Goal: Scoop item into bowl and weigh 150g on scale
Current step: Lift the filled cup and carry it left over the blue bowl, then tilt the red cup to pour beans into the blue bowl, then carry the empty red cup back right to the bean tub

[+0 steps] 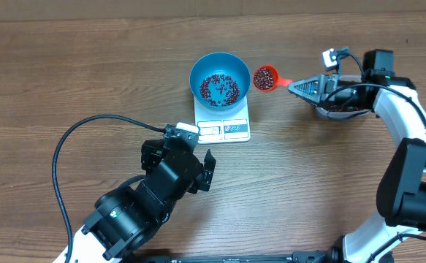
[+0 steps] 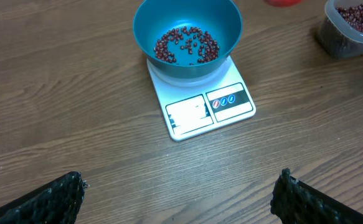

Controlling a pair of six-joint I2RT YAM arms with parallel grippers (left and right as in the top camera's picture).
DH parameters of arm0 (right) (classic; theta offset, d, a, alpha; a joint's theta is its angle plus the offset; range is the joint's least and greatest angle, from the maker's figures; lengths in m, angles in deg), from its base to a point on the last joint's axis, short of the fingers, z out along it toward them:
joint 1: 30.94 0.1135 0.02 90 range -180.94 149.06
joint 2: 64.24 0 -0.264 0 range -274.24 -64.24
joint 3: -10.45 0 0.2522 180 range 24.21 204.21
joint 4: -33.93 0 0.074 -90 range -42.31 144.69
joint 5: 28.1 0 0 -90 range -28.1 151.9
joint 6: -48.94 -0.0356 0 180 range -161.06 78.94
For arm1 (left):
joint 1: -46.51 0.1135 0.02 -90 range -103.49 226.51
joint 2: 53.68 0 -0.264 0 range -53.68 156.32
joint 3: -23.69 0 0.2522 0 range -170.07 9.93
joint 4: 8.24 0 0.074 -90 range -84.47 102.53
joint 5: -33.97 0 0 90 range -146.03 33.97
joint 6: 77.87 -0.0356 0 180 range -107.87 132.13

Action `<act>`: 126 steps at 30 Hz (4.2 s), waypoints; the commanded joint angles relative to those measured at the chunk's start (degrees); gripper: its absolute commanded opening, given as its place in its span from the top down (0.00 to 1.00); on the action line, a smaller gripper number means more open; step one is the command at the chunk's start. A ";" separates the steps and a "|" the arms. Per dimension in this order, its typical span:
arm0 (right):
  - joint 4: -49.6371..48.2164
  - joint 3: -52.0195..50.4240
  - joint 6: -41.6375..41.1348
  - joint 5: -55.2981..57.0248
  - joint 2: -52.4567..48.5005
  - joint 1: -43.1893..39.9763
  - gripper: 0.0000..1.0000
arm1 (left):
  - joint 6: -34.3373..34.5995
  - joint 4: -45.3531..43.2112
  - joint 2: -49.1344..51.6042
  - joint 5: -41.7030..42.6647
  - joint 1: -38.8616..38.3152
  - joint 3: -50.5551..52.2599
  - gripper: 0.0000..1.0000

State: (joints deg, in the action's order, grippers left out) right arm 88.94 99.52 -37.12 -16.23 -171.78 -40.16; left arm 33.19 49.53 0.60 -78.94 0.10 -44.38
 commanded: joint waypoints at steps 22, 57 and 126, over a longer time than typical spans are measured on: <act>-23.32 -0.35 -11.26 19.30 -0.09 13.97 0.96 | 0.83 -0.11 0.09 0.09 0.31 0.48 0.00; -25.59 -0.35 46.10 31.63 -0.09 17.88 0.96 | 0.83 -0.11 0.09 0.11 0.31 0.48 0.00; -7.72 3.96 -2.29 32.41 23.19 2.89 0.97 | 0.83 -0.55 0.09 0.09 0.31 0.48 0.00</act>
State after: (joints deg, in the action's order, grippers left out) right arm 79.56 102.05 -36.00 13.30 -150.63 -34.67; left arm 33.21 49.25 0.60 -78.94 0.10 -44.35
